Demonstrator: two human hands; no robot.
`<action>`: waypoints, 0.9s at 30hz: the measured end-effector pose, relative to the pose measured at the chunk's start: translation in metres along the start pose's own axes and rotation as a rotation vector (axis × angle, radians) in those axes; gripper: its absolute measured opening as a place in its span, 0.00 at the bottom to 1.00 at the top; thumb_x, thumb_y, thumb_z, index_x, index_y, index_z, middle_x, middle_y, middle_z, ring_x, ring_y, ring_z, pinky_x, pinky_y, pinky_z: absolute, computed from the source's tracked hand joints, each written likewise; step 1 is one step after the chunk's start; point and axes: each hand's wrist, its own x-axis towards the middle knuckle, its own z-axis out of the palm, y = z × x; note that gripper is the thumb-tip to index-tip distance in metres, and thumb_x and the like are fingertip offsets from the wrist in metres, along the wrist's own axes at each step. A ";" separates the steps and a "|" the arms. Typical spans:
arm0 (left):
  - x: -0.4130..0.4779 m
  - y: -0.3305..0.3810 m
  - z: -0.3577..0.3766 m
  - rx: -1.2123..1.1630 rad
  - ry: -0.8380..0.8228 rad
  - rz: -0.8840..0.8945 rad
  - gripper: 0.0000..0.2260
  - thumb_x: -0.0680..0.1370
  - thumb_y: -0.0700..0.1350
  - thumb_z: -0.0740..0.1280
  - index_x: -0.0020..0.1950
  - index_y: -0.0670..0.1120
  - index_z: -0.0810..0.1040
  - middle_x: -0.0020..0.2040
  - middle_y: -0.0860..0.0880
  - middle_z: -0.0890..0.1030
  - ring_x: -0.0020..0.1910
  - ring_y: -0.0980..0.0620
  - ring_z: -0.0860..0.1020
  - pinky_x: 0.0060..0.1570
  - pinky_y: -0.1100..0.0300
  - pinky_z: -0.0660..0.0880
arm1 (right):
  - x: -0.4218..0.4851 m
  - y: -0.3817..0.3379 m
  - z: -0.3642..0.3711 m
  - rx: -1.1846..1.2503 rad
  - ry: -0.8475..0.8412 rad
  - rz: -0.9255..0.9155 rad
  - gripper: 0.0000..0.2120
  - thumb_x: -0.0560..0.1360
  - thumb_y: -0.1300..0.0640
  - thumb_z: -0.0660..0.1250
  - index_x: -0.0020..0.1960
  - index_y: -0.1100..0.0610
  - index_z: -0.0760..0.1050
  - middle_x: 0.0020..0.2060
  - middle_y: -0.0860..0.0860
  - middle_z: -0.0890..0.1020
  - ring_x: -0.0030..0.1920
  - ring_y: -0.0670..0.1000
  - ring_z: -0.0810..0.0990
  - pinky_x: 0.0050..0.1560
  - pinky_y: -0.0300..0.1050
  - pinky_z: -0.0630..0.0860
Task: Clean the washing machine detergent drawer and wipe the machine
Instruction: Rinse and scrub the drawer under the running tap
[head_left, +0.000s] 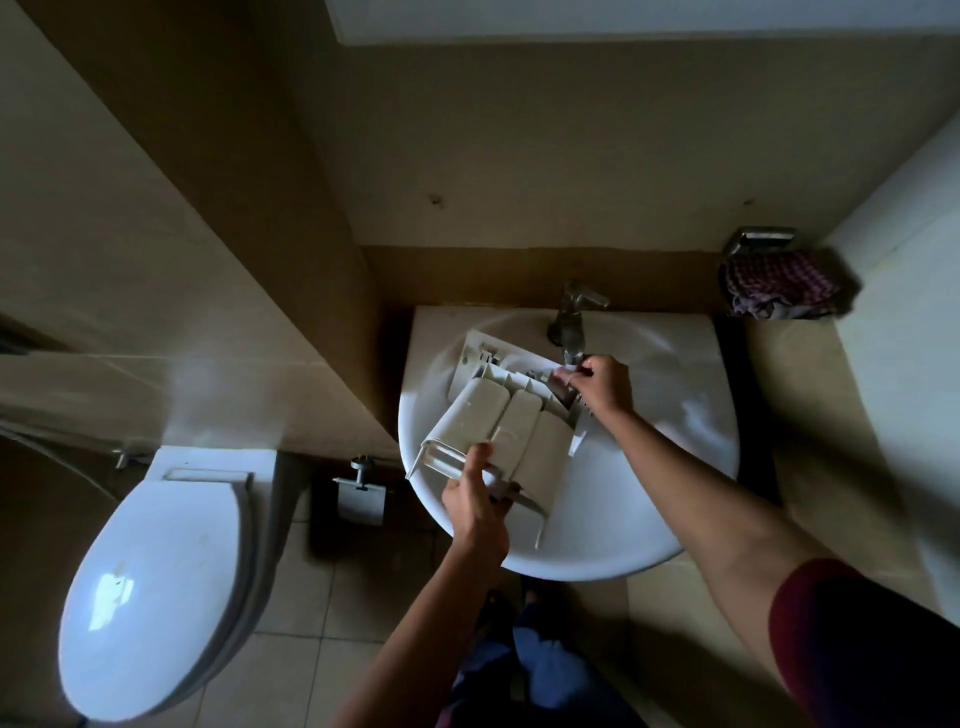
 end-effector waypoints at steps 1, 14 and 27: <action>-0.001 0.000 0.001 0.004 0.006 0.008 0.07 0.73 0.42 0.69 0.49 0.44 0.76 0.42 0.43 0.79 0.41 0.45 0.77 0.45 0.50 0.77 | -0.001 -0.002 -0.001 0.020 -0.019 0.011 0.12 0.70 0.47 0.74 0.37 0.55 0.79 0.35 0.53 0.80 0.38 0.50 0.77 0.36 0.39 0.67; -0.018 -0.016 0.012 -0.112 0.101 -0.001 0.07 0.72 0.41 0.70 0.49 0.43 0.76 0.41 0.45 0.78 0.41 0.45 0.77 0.41 0.52 0.77 | 0.009 0.030 -0.015 0.364 -0.161 0.096 0.11 0.69 0.66 0.73 0.51 0.64 0.81 0.42 0.55 0.83 0.40 0.50 0.80 0.39 0.35 0.74; -0.036 -0.017 0.025 -0.121 0.164 0.049 0.06 0.73 0.42 0.71 0.46 0.44 0.76 0.41 0.46 0.78 0.40 0.48 0.77 0.46 0.51 0.77 | 0.004 0.024 -0.011 0.454 -0.201 0.147 0.14 0.72 0.65 0.71 0.58 0.61 0.79 0.46 0.55 0.82 0.46 0.50 0.80 0.49 0.42 0.76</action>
